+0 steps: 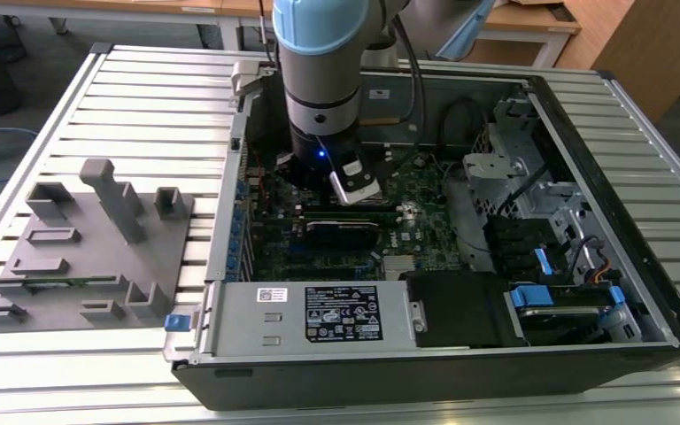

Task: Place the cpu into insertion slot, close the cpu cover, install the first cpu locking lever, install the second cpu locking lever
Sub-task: 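Install the second cpu locking lever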

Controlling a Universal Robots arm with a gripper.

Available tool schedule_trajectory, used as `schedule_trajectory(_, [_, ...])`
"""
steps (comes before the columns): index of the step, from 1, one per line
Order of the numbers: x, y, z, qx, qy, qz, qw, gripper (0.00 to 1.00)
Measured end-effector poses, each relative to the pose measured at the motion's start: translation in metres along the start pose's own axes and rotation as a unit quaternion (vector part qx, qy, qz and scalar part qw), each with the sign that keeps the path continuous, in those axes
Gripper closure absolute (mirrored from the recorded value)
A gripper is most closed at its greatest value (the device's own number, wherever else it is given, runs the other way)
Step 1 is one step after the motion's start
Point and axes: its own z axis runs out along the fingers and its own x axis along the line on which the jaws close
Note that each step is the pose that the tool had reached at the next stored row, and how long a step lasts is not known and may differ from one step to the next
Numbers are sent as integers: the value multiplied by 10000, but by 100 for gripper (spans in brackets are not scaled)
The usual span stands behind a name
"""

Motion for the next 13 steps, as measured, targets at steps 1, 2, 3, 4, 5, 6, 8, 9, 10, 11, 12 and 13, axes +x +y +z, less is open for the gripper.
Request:
schedule_trajectory(1, [0,0,1,-2,0,0,10000,89])
schedule_trajectory(2, [0,1,2,-3,0,0,10000,89])
schedule_trajectory(3, [1,1,3,-4,0,1,10000,89])
schedule_trajectory(4, [0,1,3,-4,0,0,10000,89])
schedule_trajectory(5, [0,1,3,-4,0,0,10000,89])
schedule_trajectory(6, [1,1,3,-4,0,1,10000,89])
schedule_trajectory(8, [1,1,3,-5,0,1,10000,89])
schedule_trajectory(9, [1,1,3,-5,0,1,10000,89])
schedule_trajectory(10, [1,1,3,-5,0,1,10000,89])
schedule_trajectory(11, [1,1,3,-5,0,1,10000,89])
schedule_trajectory(12, [0,1,3,-5,0,1,10000,89])
schedule_trajectory(13, [0,1,2,-6,0,1,10000,89])
